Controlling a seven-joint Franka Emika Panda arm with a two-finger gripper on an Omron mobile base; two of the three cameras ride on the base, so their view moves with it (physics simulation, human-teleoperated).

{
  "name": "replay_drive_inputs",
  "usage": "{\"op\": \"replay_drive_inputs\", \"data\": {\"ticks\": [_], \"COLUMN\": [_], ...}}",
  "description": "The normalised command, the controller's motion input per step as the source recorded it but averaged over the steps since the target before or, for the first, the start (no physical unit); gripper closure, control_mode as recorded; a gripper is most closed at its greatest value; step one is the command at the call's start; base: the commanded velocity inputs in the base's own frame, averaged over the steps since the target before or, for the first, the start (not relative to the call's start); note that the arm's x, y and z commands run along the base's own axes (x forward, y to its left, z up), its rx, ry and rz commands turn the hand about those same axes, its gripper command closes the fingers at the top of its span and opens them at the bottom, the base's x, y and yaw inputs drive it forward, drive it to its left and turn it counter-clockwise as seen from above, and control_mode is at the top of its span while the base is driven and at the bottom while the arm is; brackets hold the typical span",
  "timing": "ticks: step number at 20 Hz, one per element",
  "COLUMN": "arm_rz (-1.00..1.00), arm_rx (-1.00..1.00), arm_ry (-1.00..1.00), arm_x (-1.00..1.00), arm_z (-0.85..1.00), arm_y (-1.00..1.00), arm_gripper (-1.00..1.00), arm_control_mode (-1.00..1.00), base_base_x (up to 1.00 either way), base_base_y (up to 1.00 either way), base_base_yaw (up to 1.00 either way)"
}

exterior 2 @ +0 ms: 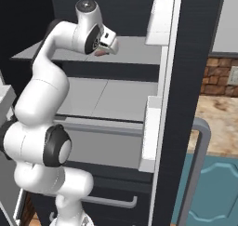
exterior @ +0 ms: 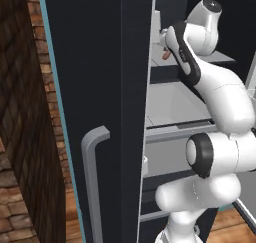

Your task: Move the hot dog bun to the plate on the dining table and place the condiment next to that plate. Then navigate to the fridge and take the sausage and place it on the plate as well.

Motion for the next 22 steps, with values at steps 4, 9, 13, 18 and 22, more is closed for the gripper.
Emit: {"op": "replay_drive_inputs", "data": {"ticks": [4, 9, 13, 18, 22], "arm_rz": [-0.04, -0.05, -0.04, -0.04, -0.04], "arm_rx": [-0.01, -0.05, -0.04, -0.03, -0.04], "arm_ry": [0.01, 0.0, 0.0, 0.0, 0.0], "arm_x": [0.51, 0.53, 0.51, 0.44, 0.11], "arm_z": [-0.22, -0.33, -0.23, -0.17, -0.25], "arm_y": [0.0, 0.0, 0.0, 0.0, 0.0], "arm_gripper": [-1.0, -1.0, -1.0, -1.0, 1.0], "arm_control_mode": [-1.0, -1.0, -1.0, -1.0, -1.0], "base_base_x": [0.0, 0.0, 0.0, 0.0, 0.0], "base_base_y": [0.0, 0.0, 0.0, 0.0, 0.0], "base_base_yaw": [0.0, 0.0, 0.0, 0.0, 0.0]}}
